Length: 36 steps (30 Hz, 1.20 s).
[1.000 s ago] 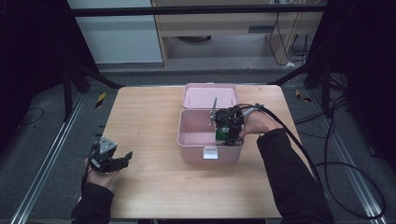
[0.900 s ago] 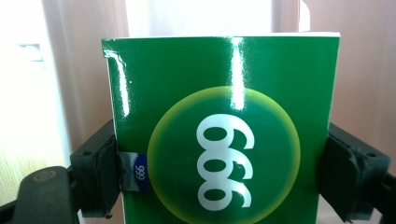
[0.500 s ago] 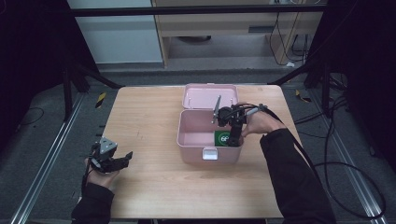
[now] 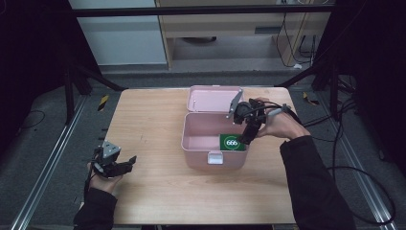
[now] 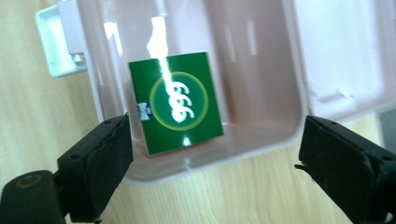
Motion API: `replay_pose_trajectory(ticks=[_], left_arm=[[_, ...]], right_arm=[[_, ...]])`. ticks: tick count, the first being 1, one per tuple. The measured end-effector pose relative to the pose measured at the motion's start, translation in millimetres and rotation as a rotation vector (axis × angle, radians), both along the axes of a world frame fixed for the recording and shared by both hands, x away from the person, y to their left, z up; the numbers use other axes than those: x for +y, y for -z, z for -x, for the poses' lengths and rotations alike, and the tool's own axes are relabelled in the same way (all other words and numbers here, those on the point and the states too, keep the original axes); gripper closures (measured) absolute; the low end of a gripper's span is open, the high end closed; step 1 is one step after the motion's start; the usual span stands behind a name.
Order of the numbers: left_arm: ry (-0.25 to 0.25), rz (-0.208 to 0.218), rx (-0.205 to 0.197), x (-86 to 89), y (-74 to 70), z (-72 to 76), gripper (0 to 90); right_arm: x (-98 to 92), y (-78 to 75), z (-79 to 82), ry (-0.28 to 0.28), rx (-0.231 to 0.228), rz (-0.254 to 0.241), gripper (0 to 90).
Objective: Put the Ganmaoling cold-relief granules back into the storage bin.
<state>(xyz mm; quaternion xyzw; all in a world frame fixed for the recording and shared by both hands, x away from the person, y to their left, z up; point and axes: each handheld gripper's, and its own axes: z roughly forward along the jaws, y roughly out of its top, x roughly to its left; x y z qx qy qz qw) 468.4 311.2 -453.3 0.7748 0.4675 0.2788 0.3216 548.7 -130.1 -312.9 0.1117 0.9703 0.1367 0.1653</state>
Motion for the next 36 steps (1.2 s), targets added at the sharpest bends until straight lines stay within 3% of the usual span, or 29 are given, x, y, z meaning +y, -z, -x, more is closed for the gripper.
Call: replay_pose_trajectory(ticks=[5,12,14,17,22,28,36], left_arm=[[0.001,0.000,-0.001,-1.2,-0.2,0.5,29.4],[0.004,-0.001,0.001,-2.4,0.4,0.3,29.3],[0.003,-0.002,0.002,-2.4,0.6,0.2,29.3],[0.002,0.002,0.002,-2.3,0.5,0.4,29.2],[0.003,0.002,0.003,-3.1,0.8,0.4,29.2],[0.007,0.010,0.009,-3.8,1.9,0.0,28.8],[0.006,0.031,0.018,-2.8,2.7,-0.1,28.9]], right_arm=[[-12.6,-5.5,19.8,0.090,-0.075,-0.028,10.2],[-42.9,-6.3,41.5,0.189,-0.126,-0.172,9.1],[-50.9,-5.6,46.7,0.223,-0.154,-0.190,8.0],[-61.6,-3.0,53.0,0.265,-0.158,-0.227,7.3],[-75.7,5.8,61.7,0.321,-0.164,-0.270,6.9],[-91.6,22.9,70.4,0.400,-0.203,-0.316,6.2],[-114.6,55.9,84.6,0.530,-0.257,-0.443,6.0]])
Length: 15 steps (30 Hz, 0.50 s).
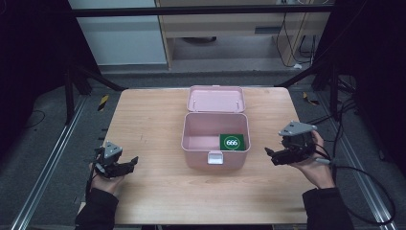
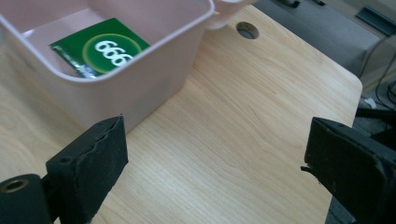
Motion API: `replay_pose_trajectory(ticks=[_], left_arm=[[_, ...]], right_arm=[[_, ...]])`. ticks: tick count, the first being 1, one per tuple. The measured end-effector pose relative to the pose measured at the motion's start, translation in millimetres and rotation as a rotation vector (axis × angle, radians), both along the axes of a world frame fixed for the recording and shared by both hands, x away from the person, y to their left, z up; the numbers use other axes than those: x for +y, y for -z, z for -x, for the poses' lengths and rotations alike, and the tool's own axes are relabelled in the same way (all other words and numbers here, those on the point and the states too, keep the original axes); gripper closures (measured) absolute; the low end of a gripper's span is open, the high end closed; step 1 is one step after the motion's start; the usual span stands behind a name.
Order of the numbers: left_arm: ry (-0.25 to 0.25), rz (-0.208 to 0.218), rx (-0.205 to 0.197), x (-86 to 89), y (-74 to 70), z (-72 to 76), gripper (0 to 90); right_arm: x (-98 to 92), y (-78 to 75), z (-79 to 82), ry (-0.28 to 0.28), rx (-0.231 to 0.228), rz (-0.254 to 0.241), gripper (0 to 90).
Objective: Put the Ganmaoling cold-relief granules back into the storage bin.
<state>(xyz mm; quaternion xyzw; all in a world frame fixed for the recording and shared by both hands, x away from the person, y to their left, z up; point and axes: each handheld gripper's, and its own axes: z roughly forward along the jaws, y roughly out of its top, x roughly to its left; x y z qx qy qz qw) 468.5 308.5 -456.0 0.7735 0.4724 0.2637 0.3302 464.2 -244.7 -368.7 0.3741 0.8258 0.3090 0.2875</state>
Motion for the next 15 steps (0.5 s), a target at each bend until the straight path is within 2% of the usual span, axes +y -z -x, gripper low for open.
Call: replay_pose_trajectory(ticks=[4,6,7,10,11,15], left_arm=[[-0.003,0.011,-0.001,0.7,0.3,0.0,29.0],[-0.002,0.008,-0.002,0.5,-0.1,0.4,28.9],[-0.002,0.008,-0.002,0.4,-0.1,0.6,28.9],[-0.006,0.014,-0.001,0.5,0.9,0.1,28.8],[-0.007,0.014,0.001,0.7,1.4,0.0,28.8],[-0.011,0.028,0.010,2.8,3.7,-1.1,28.5]], right_arm=[[-8.6,18.1,4.8,0.066,-0.035,-0.076,6.8],[-11.2,25.3,5.6,0.082,-0.023,-0.064,6.0],[-12.6,27.7,6.1,0.100,-0.032,-0.058,6.2],[-21.1,36.3,8.9,0.136,-0.061,-0.117,6.7],[-21.1,36.3,8.9,0.136,-0.061,-0.117,6.7],[-31.6,51.2,13.0,0.199,-0.085,-0.154,6.6]])
